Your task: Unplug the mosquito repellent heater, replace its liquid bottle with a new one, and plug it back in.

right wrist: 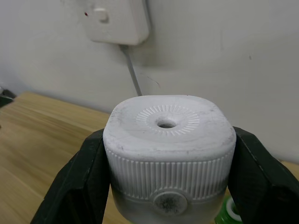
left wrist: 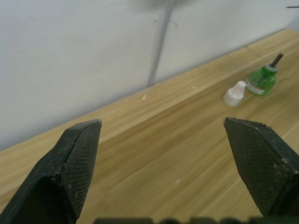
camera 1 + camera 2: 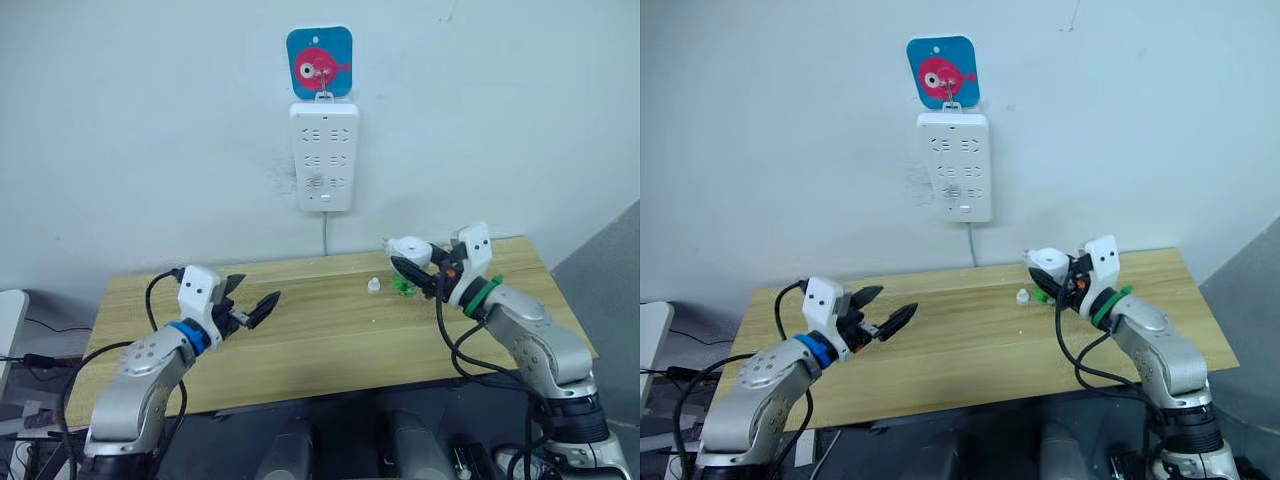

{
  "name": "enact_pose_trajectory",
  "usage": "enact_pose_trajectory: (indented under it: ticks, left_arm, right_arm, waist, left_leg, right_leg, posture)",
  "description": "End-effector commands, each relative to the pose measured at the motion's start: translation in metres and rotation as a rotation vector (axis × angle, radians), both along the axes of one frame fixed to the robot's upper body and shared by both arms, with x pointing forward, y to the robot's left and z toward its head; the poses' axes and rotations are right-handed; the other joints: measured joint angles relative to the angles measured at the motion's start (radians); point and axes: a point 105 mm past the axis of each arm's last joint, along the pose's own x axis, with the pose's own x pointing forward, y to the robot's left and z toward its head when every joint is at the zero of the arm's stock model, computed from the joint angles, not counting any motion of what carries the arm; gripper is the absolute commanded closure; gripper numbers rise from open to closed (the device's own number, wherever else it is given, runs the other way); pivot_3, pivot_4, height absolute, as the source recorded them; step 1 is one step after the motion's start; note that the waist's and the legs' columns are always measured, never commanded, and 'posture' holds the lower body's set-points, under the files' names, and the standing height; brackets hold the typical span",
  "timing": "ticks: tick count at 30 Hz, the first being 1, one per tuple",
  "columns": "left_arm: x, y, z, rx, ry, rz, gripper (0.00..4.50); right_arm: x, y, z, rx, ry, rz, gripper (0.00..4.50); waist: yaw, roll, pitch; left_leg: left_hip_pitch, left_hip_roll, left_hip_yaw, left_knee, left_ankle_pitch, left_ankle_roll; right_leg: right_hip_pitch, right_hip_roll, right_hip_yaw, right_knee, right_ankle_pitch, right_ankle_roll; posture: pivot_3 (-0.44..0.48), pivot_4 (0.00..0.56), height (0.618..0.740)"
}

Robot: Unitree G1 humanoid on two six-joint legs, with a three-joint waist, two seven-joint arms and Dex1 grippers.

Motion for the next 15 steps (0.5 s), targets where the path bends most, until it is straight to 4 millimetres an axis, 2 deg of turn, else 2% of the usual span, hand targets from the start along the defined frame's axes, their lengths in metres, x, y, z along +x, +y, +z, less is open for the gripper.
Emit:
enact_pose_trajectory:
  ticks: [1, 4, 8, 15]
  left_arm:
    - [-0.002, 0.008, 0.010, 0.088, -0.080, 0.048, 0.00]
    - [-0.003, 0.006, 0.004, 0.073, -0.057, 0.016, 0.00]
    - [-0.003, 0.001, 0.013, -0.005, -0.068, -0.047, 0.00]
    - [0.001, 0.003, 0.024, -0.040, -0.112, -0.052, 0.00]
  right_arm:
    - [0.004, -0.016, 0.017, -0.028, -0.107, -0.045, 1.53]
    - [0.004, -0.017, 0.016, -0.016, -0.104, -0.036, 1.53]
    - [0.005, -0.022, 0.010, -0.069, -0.117, -0.072, 1.53]
    - [0.003, -0.021, 0.015, -0.053, -0.139, -0.079, 1.53]
  waist:
    - [0.004, 0.000, 0.000]
    - [0.010, 0.000, 0.000]
    - [0.013, 0.000, -0.001]
    - [0.013, 0.000, -0.001]
  left_leg:
    - [0.000, 0.000, 0.000, 0.000, 0.000, 0.000]
    - [0.000, 0.000, 0.001, 0.000, 0.000, 0.000]
    - [0.000, 0.000, 0.001, 0.000, 0.000, 0.000]
    - [0.000, 0.001, 0.001, 0.000, 0.000, 0.000]
  right_leg:
    - [0.000, 0.000, 0.000, 0.000, 0.000, 0.000]
    - [0.000, 0.000, 0.000, 0.000, 0.000, 0.000]
    - [0.000, 0.000, 0.000, 0.000, 0.000, 0.000]
    - [0.000, -0.001, 0.001, -0.001, 0.000, 0.000]
  posture:
    - [0.081, 0.160, 0.740]
    - [0.078, 0.158, 0.740]
    - [0.070, 0.159, 0.740]
    - [0.060, 0.162, 0.740]
